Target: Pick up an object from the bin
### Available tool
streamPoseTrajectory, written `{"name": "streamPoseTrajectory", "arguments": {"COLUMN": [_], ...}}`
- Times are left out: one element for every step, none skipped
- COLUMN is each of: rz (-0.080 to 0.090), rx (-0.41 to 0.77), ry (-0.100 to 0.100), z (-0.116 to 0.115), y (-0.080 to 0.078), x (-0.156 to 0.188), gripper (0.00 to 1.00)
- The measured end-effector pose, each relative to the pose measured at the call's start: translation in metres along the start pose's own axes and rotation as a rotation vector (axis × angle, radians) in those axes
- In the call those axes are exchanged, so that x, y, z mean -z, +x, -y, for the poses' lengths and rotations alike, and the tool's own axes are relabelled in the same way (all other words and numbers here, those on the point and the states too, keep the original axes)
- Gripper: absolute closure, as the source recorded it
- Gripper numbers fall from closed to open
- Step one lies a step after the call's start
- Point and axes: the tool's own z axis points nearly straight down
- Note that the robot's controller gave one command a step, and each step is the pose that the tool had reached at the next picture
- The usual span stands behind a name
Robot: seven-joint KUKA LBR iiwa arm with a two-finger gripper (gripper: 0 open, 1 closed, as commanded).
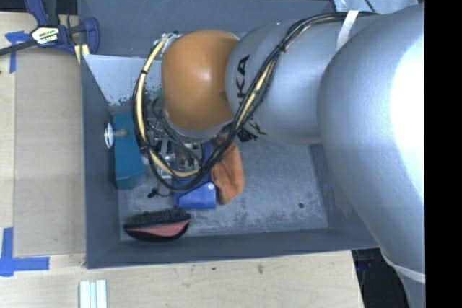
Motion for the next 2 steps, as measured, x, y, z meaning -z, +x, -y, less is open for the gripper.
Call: {"name": "streamPoseTrajectory", "arguments": {"rz": [0.007,0.006], "rx": [-0.003,0.067], "ry": [-0.001,-0.001], "z": [0.001,0.035], "y": [-0.002,-0.001], "x": [0.005,0.007], "gripper": [0.00,0.00]}}
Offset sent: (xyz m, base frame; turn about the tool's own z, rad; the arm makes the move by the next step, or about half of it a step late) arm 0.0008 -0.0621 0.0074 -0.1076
